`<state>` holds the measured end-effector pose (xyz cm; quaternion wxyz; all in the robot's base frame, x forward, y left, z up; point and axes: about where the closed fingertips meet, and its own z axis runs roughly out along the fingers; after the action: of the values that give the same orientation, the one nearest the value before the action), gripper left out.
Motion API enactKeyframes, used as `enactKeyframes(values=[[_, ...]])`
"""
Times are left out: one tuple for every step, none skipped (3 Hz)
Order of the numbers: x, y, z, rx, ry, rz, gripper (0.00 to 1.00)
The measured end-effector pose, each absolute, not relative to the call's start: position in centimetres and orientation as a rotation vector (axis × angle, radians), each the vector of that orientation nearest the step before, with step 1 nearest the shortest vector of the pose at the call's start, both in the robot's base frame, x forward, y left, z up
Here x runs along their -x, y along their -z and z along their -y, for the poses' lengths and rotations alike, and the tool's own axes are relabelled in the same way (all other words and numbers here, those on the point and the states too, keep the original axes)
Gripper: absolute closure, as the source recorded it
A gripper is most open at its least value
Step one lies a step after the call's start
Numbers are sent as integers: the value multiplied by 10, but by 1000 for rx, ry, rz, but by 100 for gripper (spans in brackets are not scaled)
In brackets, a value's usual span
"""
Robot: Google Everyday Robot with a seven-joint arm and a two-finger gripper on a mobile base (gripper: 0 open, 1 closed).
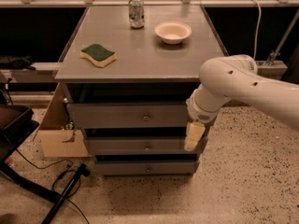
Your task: Open top drawer
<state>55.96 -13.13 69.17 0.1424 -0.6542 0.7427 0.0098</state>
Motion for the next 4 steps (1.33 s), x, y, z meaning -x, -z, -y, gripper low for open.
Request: enactKeyframes(values=[[-584,-681,123,1890,0,-2123,0],[-608,-677,112,1910,44,-2111,0],[-626,-669,100,1937,89,-2114,0],[-635,-660,90,1958,120,-2117,0]])
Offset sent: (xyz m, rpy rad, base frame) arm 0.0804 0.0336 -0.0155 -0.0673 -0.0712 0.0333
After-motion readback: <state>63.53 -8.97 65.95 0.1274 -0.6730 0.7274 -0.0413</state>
